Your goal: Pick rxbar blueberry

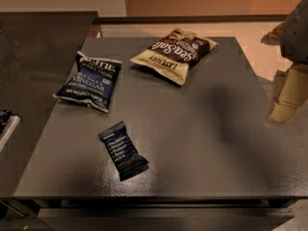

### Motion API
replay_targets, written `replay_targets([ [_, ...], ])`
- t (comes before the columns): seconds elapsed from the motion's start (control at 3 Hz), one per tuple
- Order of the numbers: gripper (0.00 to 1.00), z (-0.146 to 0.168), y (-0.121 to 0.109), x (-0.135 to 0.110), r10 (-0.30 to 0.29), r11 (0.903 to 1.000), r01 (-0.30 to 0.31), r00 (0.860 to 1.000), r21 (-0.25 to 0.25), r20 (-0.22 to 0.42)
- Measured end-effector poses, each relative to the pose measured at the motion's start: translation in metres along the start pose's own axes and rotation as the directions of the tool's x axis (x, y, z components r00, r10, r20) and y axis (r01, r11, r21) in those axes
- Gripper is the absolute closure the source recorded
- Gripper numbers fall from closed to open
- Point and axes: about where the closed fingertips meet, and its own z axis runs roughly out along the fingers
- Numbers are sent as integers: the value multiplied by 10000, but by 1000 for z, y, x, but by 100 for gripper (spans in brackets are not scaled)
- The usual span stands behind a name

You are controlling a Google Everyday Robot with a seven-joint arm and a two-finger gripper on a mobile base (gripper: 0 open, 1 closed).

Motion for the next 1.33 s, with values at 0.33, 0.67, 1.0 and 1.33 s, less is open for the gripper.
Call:
replay_targets([
  [0.33, 0, -2, 0, -2, -90, 9999, 91, 10000, 114, -12],
  [0.67, 0, 2, 1, -22, -952, 9955, 951, 9954, 34, 62],
  [1.0, 0, 15, 7, -52, -2293, 9732, 2295, 9732, -113, 172],
  [1.33, 0, 28, 21, -86, -3849, 9219, 3862, 9221, -305, 403],
])
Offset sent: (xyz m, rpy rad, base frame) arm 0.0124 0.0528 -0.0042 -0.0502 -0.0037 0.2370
